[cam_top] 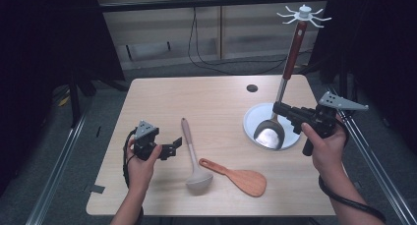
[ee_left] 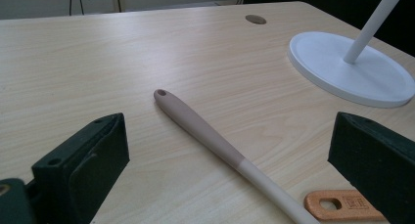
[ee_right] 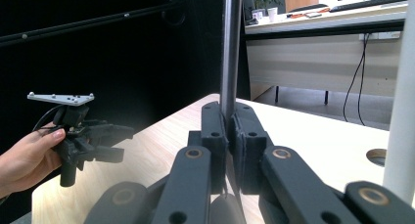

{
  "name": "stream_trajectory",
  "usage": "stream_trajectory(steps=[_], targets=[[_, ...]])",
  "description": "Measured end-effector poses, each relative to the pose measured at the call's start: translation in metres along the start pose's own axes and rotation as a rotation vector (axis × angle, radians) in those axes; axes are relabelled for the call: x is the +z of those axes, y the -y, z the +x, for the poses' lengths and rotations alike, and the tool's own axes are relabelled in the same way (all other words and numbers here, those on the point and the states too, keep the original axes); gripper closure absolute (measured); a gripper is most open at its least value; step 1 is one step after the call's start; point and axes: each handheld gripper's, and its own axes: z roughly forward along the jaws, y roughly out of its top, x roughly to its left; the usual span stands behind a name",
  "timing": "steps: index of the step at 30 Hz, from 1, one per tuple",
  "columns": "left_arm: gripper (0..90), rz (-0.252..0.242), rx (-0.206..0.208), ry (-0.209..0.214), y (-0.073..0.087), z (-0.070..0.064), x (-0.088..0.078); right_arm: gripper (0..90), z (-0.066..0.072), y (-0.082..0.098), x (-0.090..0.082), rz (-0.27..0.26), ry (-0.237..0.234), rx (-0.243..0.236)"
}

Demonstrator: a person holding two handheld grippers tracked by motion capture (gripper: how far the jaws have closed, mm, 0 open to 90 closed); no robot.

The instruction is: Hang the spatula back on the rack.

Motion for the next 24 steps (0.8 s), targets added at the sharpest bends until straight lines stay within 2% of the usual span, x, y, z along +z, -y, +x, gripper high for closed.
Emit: stream_trajectory(steps=[7,13,16,24], targets=[[1.2,0.006,-0.001,0.0,0.001,0.001,0.001,85.2,-0.008,0.0,-0.001,-0.004,0.011,0.017],[1.2,0.004,-0.002,0.0,0.0,0.001,0.0,85.2,-0.015,-0.002,0.002,0.0,-0.007,0.038],[1.2,0.006,0.001,0.0,0.0,0.001,0.0,85.2,-0.019,-0.002,0.004,0.008,-0.004,0.038],[1.2,0.005,0.002,-0.004,0.0,0.001,-0.001,84.9,-0.027,0.001,0.006,-0.005,-0.002,0.074]])
